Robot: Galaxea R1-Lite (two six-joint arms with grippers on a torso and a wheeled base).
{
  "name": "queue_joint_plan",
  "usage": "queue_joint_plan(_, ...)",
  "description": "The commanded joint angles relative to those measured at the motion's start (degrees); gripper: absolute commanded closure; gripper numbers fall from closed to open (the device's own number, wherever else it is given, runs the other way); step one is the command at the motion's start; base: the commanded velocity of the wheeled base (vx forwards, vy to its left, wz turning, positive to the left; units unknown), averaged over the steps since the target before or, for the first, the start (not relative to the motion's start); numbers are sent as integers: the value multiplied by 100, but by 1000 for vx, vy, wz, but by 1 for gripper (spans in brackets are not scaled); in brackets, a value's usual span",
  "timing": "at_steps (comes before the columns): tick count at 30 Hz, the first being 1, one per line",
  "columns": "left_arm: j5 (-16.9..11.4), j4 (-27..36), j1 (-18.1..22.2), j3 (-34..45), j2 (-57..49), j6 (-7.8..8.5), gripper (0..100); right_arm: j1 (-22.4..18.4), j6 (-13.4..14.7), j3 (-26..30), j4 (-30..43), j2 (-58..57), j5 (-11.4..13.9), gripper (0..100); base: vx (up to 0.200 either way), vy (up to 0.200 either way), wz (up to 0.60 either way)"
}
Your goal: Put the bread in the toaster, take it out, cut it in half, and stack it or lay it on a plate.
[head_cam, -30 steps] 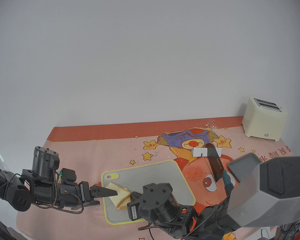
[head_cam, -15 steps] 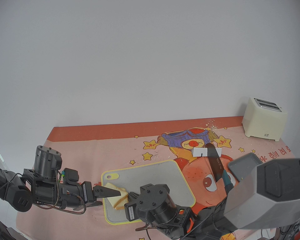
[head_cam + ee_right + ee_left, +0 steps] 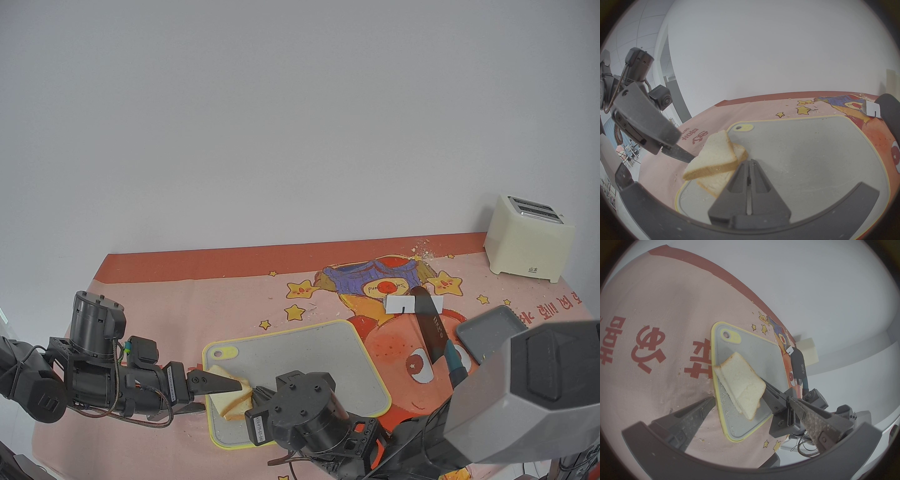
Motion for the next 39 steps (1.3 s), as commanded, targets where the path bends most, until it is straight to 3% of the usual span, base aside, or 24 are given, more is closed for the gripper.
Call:
queue_joint_plan(1, -1, 8, 3, -14, 23, -13, 0, 18, 1, -49, 2, 40, -8, 100, 0, 0, 0)
queue_joint_plan(15, 26, 8, 47, -278, 14, -119, 0, 0, 10, -49, 2, -4, -8, 100, 0, 0, 0)
queue_joint_plan(39, 43, 0, 74, -287, 331, -119, 0, -26, 19, -58, 2, 23, -8, 100, 0, 0, 0)
